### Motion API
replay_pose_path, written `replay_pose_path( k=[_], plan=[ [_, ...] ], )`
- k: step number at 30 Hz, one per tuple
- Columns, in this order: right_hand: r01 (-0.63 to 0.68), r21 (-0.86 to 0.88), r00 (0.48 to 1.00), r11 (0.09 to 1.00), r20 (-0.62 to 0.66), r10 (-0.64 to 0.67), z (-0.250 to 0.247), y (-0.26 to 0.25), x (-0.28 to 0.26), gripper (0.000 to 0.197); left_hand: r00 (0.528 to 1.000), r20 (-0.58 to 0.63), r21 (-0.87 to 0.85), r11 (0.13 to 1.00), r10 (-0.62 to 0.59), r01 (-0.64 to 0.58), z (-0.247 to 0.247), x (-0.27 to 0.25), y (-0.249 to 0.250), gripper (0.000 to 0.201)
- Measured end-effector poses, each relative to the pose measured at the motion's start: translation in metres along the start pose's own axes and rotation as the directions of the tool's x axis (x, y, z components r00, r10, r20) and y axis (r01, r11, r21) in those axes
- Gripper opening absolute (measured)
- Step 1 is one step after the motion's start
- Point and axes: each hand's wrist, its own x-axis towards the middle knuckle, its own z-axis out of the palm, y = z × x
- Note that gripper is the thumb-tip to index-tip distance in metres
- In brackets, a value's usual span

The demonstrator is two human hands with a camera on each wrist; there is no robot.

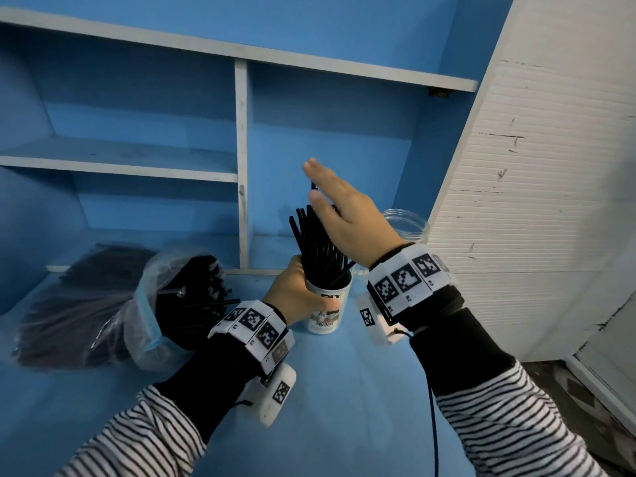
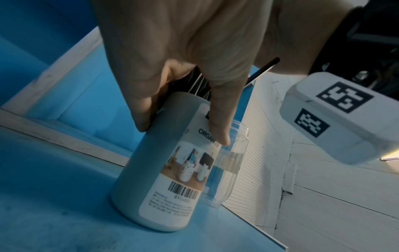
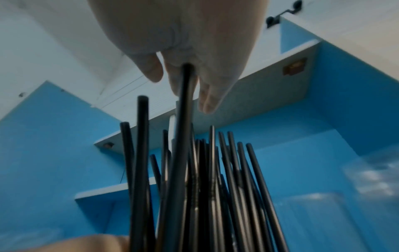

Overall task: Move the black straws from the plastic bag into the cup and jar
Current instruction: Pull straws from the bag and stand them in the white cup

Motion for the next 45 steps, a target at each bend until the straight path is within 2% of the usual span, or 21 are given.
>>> replay_pose_path(
  k=[2, 5, 9, 11, 12, 14, 16, 19, 21, 23, 26, 28, 29, 31, 33, 35, 38, 41, 43, 45],
  plan=[
    [-0.031, -0.117, 0.999, 0.993, 0.038, 0.036, 0.003, 0.001, -0.001, 0.044, 1.000, -0.004, 0.004, 1.000, -0.005, 0.005, 0.000, -0.001, 0.000, 0.073],
    [-0.057, -0.155, 0.996, 0.986, -0.079, 0.045, 0.003, 0.004, -0.002, 0.036, 1.000, -0.002, -0.004, 1.000, -0.011, 0.011, 0.000, -0.002, 0.000, 0.075],
    [0.045, -0.122, 0.965, 0.992, -0.251, -0.075, -0.002, 0.007, 0.001, 0.019, 1.000, -0.001, -0.008, 1.000, -0.022, 0.022, 0.000, -0.004, 0.002, 0.074],
    [0.048, -0.099, 0.954, 0.994, -0.289, -0.075, -0.005, 0.008, 0.001, 0.017, 1.000, 0.005, -0.012, 1.000, -0.026, 0.026, 0.000, -0.004, 0.003, 0.075],
    [0.025, -0.093, 0.960, 0.995, -0.277, -0.050, -0.006, 0.010, 0.002, 0.016, 1.000, 0.003, -0.011, 1.000, -0.025, 0.025, 0.000, -0.005, 0.004, 0.075],
    [-0.039, -0.156, 0.986, 0.987, -0.166, 0.012, -0.005, 0.013, 0.000, 0.013, 1.000, -0.002, -0.004, 1.000, -0.029, 0.029, 0.000, -0.007, 0.006, 0.080],
    [-0.037, -0.210, 0.995, 0.977, -0.093, 0.017, -0.001, 0.016, -0.004, 0.018, 1.000, -0.001, 0.014, 1.000, -0.028, 0.028, 0.000, -0.007, 0.007, 0.084],
    [-0.051, -0.122, 0.998, 0.991, -0.051, 0.045, 0.000, 0.007, -0.009, 0.035, 1.000, 0.012, 0.038, 0.999, -0.025, 0.024, 0.000, -0.007, 0.009, 0.088],
    [-0.088, -0.183, 0.990, 0.979, 0.097, 0.107, 0.001, 0.003, -0.011, 0.042, 0.999, 0.025, 0.050, 0.998, -0.027, 0.026, -0.001, -0.007, 0.009, 0.095],
    [-0.108, -0.264, 0.975, 0.958, 0.158, 0.154, 0.001, 0.001, -0.012, 0.044, 0.998, 0.046, 0.066, 0.997, -0.047, 0.044, -0.005, -0.010, 0.011, 0.101],
    [-0.140, -0.206, 0.988, 0.969, 0.031, 0.150, -0.002, -0.005, -0.012, 0.044, 0.992, 0.065, 0.130, 0.986, -0.110, 0.100, -0.013, -0.021, 0.012, 0.099],
    [-0.090, -0.164, 0.994, 0.982, -0.075, 0.078, -0.002, -0.013, -0.012, 0.040, 0.994, 0.016, 0.180, 0.978, -0.108, 0.103, -0.023, -0.033, 0.013, 0.097],
    [-0.036, -0.138, 0.990, 0.990, -0.142, 0.017, -0.001, -0.018, -0.013, 0.037, 0.997, -0.022, 0.195, 0.978, -0.076, 0.079, -0.031, -0.041, 0.015, 0.088],
    [0.104, -0.070, 0.949, 0.992, -0.290, -0.120, 0.006, -0.033, -0.016, 0.027, 0.990, -0.134, 0.180, 0.983, 0.046, -0.021, -0.051, -0.054, 0.017, 0.053],
    [0.198, -0.002, 0.912, 0.980, -0.366, -0.185, 0.019, -0.047, -0.020, 0.018, 0.951, -0.266, 0.180, 0.978, 0.156, -0.110, -0.076, -0.067, 0.020, 0.027],
    [0.215, 0.086, 0.933, 0.973, -0.312, -0.179, 0.038, -0.055, -0.025, 0.016, 0.906, -0.357, 0.259, 0.956, 0.226, -0.136, -0.103, -0.078, 0.022, 0.022],
    [0.111, 0.170, 0.993, 0.979, -0.055, -0.103, 0.070, -0.054, -0.030, 0.017, 0.874, -0.412, 0.386, 0.918, 0.256, -0.087, -0.139, -0.088, 0.014, 0.024],
    [-0.004, 0.073, 0.971, 0.997, 0.239, -0.013, 0.104, -0.046, -0.035, 0.030, 0.916, -0.383, 0.424, 0.904, 0.120, 0.059, -0.166, -0.090, -0.007, 0.028],
    [-0.040, 0.068, 0.943, 0.997, 0.333, 0.015, 0.123, -0.044, -0.037, 0.036, 0.953, -0.303, 0.432, 0.895, 0.025, 0.114, -0.175, -0.092, -0.021, 0.028],
    [-0.071, 0.125, 0.926, 0.990, 0.376, 0.019, 0.137, -0.047, -0.038, 0.039, 0.973, -0.231, 0.423, 0.901, -0.001, 0.101, -0.177, -0.095, -0.032, 0.034]
  ],
)
